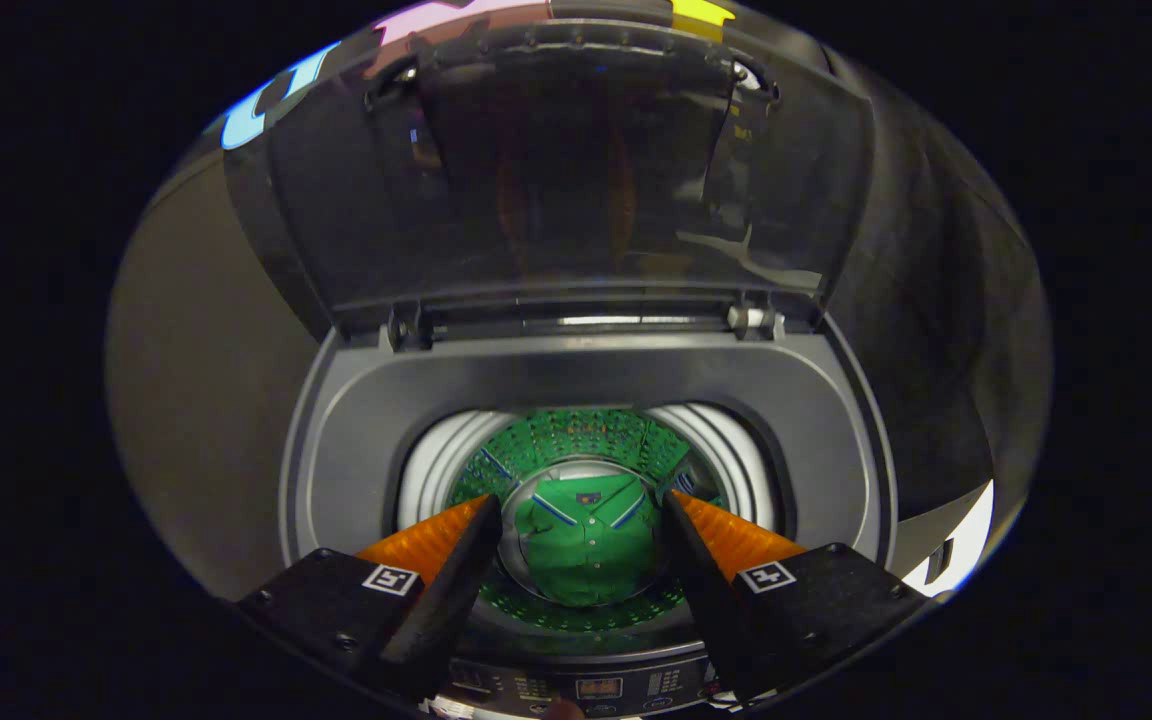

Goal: Put the clothes into the washing machine and then close the washing machine lid.

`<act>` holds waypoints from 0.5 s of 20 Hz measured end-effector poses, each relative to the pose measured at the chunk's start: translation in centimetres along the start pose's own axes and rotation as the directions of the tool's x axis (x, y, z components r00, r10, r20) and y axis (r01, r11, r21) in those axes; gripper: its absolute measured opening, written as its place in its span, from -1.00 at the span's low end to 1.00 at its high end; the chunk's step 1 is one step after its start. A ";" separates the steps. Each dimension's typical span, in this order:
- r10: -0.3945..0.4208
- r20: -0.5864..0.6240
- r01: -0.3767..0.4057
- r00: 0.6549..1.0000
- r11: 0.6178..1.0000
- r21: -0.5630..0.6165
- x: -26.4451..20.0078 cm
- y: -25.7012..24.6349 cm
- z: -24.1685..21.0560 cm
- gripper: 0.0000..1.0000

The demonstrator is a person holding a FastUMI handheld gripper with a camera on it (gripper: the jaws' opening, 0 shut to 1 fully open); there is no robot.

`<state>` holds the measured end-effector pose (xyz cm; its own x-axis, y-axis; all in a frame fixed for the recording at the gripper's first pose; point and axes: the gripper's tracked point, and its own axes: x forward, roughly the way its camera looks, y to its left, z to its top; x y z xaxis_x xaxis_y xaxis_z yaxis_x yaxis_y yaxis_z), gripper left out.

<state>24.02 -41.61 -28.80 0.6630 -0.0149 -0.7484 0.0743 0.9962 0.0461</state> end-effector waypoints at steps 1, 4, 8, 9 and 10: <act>0.002 0.035 -0.002 0.999 1.000 0.002 -0.5 0.1 1.4 1.00; 0.000 0.132 -0.001 0.991 1.000 0.005 -2.4 0.0 6.2 0.99; 0.016 0.278 -0.023 0.961 1.000 0.022 -5.8 0.1 13.3 0.99; 0.015 0.309 -0.024 0.951 0.999 0.024 -7.0 0.1 15.3 0.99; 0.017 0.342 -0.027 0.939 0.999 0.024 -7.8 0.3 17.2 0.98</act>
<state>31.64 -42.66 -11.56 0.8792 -0.0267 -0.4758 0.0743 0.9939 0.0816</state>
